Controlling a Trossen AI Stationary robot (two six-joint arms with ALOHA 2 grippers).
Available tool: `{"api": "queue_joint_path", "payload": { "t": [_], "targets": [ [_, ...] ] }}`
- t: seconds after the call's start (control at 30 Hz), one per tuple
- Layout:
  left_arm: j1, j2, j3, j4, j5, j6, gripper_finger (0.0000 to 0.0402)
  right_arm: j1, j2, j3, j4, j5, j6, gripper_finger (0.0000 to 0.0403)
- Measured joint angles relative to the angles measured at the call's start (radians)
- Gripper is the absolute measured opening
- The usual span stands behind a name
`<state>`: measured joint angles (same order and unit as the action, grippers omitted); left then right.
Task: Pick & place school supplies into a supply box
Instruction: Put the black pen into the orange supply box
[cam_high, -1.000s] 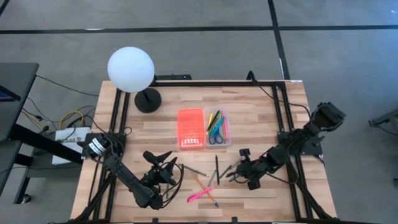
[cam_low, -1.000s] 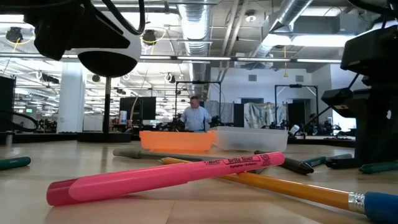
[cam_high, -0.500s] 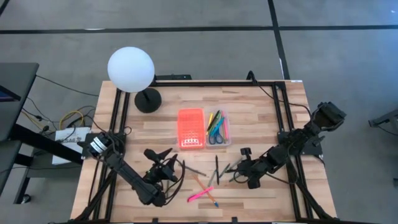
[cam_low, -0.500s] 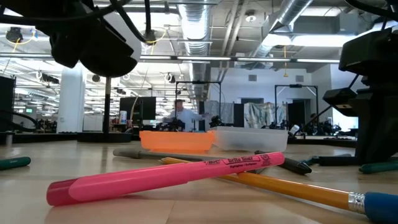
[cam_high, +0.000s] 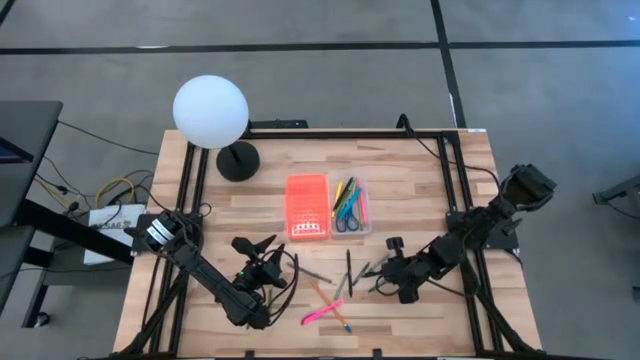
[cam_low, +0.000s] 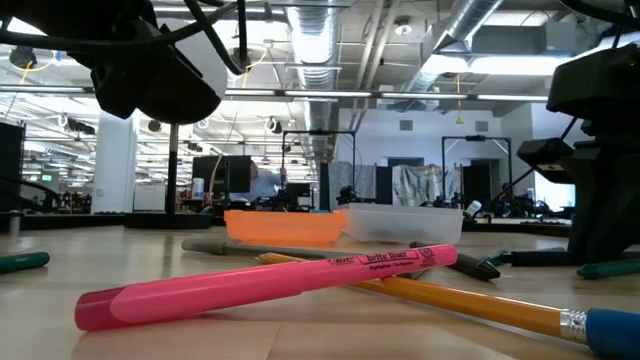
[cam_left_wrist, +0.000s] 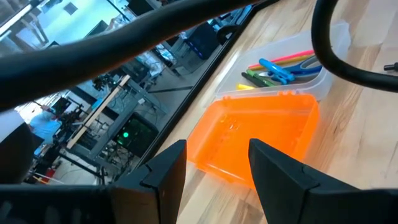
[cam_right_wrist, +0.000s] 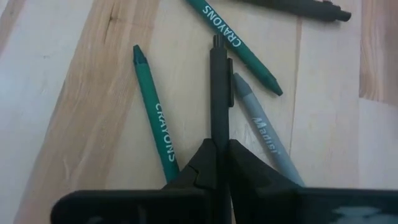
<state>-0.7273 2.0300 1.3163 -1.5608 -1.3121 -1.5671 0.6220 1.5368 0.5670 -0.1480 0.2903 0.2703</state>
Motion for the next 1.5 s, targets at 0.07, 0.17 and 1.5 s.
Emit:
{"api": "queue_joint_path", "payload": {
  "t": [0.07, 0.17, 1.5],
  "targets": [
    [0.0, 0.0, 0.0, 0.0, 0.005, 0.0, 0.0169, 0.007, 0.002, 0.016, -0.015, 0.005, -0.031, 0.0004],
    [0.0, 0.0, 0.0, 0.0, 0.011, 0.0, 0.0169, 0.013, -0.015, 0.045, -0.064, 0.024, -0.043, 0.0004],
    [0.002, 0.0, 0.001, 0.114, 0.006, 0.092, 0.0169, -0.57, -0.022, 0.094, 0.288, 0.154, 0.25, 0.0008]
  ]
}}
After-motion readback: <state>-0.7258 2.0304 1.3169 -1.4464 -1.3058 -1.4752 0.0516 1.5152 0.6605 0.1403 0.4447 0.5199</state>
